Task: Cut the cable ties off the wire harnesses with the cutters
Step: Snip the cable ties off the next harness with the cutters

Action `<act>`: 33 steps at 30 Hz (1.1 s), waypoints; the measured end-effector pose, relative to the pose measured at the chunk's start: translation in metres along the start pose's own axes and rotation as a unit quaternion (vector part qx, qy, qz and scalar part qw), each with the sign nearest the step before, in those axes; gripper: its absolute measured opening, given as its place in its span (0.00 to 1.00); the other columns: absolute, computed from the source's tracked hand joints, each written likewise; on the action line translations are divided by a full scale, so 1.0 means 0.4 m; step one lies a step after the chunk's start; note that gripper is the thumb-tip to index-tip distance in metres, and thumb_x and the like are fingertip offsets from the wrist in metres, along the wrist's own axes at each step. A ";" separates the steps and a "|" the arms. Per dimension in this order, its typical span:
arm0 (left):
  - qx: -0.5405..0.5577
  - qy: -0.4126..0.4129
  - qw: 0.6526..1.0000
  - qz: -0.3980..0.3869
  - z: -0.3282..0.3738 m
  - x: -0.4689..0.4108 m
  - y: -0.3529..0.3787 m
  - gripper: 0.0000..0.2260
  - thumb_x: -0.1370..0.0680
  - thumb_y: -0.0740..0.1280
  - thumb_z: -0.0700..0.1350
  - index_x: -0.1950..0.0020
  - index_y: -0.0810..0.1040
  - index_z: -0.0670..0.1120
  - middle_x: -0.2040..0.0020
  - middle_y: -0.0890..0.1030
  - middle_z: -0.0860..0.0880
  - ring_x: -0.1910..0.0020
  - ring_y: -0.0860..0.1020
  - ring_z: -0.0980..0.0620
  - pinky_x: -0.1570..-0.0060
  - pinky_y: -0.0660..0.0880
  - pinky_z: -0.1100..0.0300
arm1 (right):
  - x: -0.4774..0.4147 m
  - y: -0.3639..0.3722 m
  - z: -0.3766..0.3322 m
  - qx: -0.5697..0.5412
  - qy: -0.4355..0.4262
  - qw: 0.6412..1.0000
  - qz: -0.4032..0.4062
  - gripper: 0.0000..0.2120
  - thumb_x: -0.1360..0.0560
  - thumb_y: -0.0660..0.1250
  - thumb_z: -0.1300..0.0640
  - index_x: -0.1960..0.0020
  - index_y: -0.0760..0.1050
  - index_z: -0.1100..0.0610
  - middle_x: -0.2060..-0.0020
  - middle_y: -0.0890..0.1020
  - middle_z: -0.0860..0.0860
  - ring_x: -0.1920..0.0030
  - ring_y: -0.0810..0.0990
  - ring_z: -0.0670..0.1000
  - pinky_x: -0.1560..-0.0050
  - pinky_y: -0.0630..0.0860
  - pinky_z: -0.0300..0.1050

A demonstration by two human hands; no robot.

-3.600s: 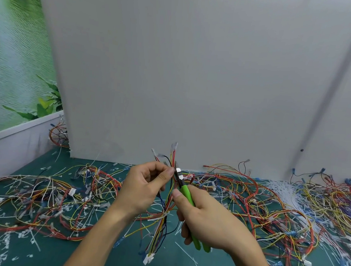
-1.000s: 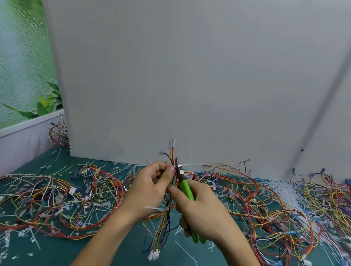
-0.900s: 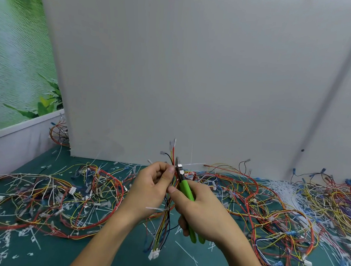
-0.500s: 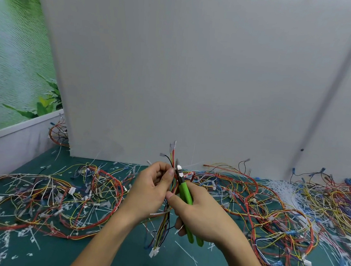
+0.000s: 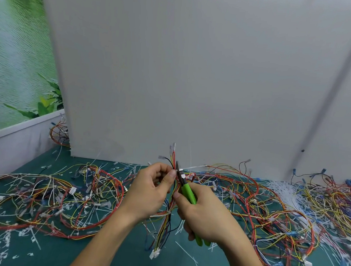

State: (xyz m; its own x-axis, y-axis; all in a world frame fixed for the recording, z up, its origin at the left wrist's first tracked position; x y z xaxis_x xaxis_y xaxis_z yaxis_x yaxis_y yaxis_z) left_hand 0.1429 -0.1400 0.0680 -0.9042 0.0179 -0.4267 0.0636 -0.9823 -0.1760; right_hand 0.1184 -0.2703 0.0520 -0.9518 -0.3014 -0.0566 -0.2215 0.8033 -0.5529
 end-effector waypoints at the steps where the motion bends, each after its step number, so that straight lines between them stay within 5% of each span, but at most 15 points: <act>1: -0.001 0.001 1.000 0.000 0.000 0.001 0.000 0.05 0.19 0.67 0.46 0.54 0.80 0.50 0.66 0.80 0.56 0.64 0.77 0.56 0.58 0.76 0.55 | 0.000 0.000 0.000 -0.002 0.000 1.000 0.000 0.11 0.16 0.63 0.51 0.55 0.71 0.55 0.67 0.75 0.55 0.75 0.76 0.52 0.74 0.79 0.46; 12: -0.013 0.010 1.000 -0.022 0.001 0.001 0.008 0.07 0.18 0.66 0.49 0.55 0.80 0.56 0.66 0.79 0.56 0.64 0.76 0.57 0.62 0.77 0.60 | 0.015 0.021 -0.015 -0.032 0.013 0.999 -0.037 0.14 0.19 0.65 0.43 0.49 0.71 0.55 0.61 0.78 0.54 0.66 0.84 0.52 0.59 0.86 0.59; 17: -0.048 0.037 0.998 -0.026 0.014 0.001 0.014 0.08 0.17 0.65 0.48 0.55 0.79 0.58 0.66 0.79 0.57 0.65 0.76 0.60 0.63 0.75 0.65 | 0.011 0.017 -0.010 -0.031 0.009 0.999 -0.034 0.15 0.18 0.65 0.44 0.50 0.71 0.57 0.64 0.77 0.54 0.69 0.82 0.52 0.63 0.85 0.58; 22: -0.051 0.047 0.997 -0.030 0.019 0.004 0.013 0.07 0.17 0.64 0.48 0.55 0.78 0.53 0.63 0.80 0.51 0.63 0.77 0.54 0.59 0.76 0.50 | 0.007 -0.001 -0.008 -0.014 -0.004 1.000 -0.003 0.14 0.17 0.63 0.47 0.56 0.70 0.56 0.65 0.74 0.55 0.75 0.76 0.52 0.76 0.78 0.46; 33: -0.014 0.046 0.999 -0.025 0.019 0.006 0.019 0.08 0.17 0.63 0.51 0.53 0.79 0.55 0.60 0.81 0.48 0.60 0.78 0.52 0.57 0.78 0.54 | 0.012 0.006 -0.019 -0.110 -0.006 0.994 -0.017 0.16 0.17 0.64 0.47 0.51 0.71 0.61 0.65 0.73 0.53 0.71 0.76 0.53 0.68 0.81 0.52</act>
State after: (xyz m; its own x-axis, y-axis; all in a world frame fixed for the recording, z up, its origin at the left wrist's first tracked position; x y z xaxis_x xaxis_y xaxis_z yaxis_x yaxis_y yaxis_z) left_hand 0.1380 -0.1487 0.0722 -0.8638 0.0851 -0.4966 0.0322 -0.9743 -0.2230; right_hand 0.1116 -0.2658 0.0565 -0.9406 -0.3356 -0.0518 -0.2960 0.8850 -0.3594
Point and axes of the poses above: each hand's wrist, its own x-axis away from the middle knuckle, its own y-axis out of the palm, z = x × y, the point moved 10 cm from there along -x, towards the middle knuckle
